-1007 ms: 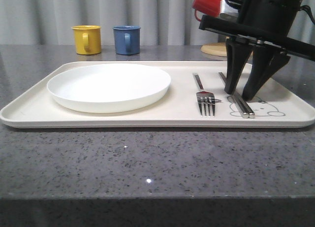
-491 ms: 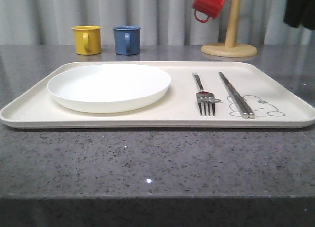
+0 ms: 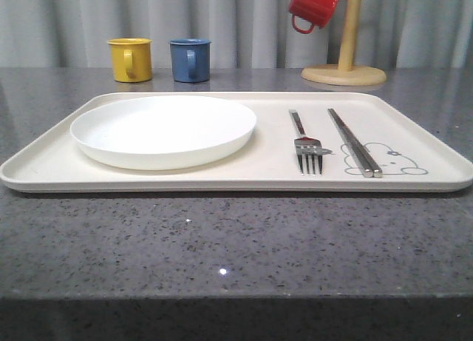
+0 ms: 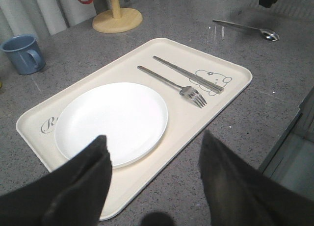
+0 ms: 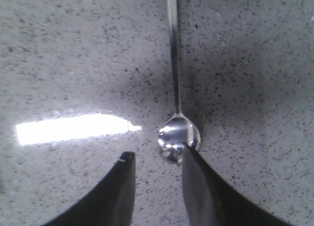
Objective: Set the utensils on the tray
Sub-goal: 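Move the right gripper back and grasp the spoon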
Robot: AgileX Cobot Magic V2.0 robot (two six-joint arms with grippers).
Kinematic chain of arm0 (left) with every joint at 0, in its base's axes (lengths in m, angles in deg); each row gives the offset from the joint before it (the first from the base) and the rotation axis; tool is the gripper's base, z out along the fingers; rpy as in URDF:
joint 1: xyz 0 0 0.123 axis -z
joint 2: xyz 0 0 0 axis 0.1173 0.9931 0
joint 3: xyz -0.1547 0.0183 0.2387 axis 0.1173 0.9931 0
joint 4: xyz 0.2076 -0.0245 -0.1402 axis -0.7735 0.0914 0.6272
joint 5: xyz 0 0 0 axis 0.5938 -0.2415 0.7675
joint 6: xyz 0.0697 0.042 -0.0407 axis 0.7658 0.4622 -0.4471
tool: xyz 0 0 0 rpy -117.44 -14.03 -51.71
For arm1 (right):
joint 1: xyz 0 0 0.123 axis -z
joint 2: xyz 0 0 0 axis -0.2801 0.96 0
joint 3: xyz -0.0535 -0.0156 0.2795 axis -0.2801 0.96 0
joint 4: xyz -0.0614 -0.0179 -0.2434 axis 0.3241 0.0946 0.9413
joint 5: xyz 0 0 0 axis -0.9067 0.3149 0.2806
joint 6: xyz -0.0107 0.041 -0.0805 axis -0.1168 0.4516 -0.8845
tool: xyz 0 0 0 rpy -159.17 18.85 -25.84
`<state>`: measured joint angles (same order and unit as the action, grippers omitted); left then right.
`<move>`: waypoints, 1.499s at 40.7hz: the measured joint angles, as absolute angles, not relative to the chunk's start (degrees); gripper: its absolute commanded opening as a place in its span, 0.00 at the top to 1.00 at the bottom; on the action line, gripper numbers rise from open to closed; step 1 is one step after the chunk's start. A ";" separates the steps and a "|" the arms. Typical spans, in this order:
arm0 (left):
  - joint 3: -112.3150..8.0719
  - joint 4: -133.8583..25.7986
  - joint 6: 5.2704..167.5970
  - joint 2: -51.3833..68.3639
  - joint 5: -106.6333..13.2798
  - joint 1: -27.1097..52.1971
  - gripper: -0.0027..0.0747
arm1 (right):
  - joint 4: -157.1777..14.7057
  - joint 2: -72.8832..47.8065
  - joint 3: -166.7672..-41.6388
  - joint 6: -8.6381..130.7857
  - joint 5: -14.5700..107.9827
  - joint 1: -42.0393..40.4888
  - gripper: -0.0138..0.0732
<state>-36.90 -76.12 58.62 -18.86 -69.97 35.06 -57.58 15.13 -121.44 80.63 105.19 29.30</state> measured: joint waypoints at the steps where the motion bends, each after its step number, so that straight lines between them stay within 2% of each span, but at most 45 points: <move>1: -36.90 -76.12 58.62 -18.86 -69.97 35.06 0.46 | -57.30 15.62 -121.42 80.52 105.19 29.41 0.52; 15: -36.90 -76.12 58.62 -18.86 -69.97 35.06 0.46 | -52.79 22.77 -121.32 77.53 101.46 29.50 0.52; 34: -36.90 -76.12 58.62 -18.86 -69.97 35.06 0.46 | -56.20 27.91 -121.32 77.41 96.76 29.50 0.53; 36: -36.90 -76.12 58.62 -18.86 -69.97 35.06 0.46 | -56.20 28.43 -121.32 77.41 96.76 29.50 0.55; 42: -36.90 -76.12 58.62 -18.86 -69.97 35.06 0.46 | -56.20 28.88 -121.32 77.28 96.68 29.50 0.78; 45: -36.90 -76.12 58.62 -18.86 -69.97 35.06 0.46 | -55.74 28.88 -121.44 77.28 96.64 29.50 0.85; 61: -36.90 -76.12 58.62 -18.86 -69.97 35.06 0.46 | -60.86 28.72 -126.96 77.28 101.43 29.27 0.87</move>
<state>-36.90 -76.12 58.62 -18.86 -69.97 35.06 -60.86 28.72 -126.96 77.28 101.43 29.27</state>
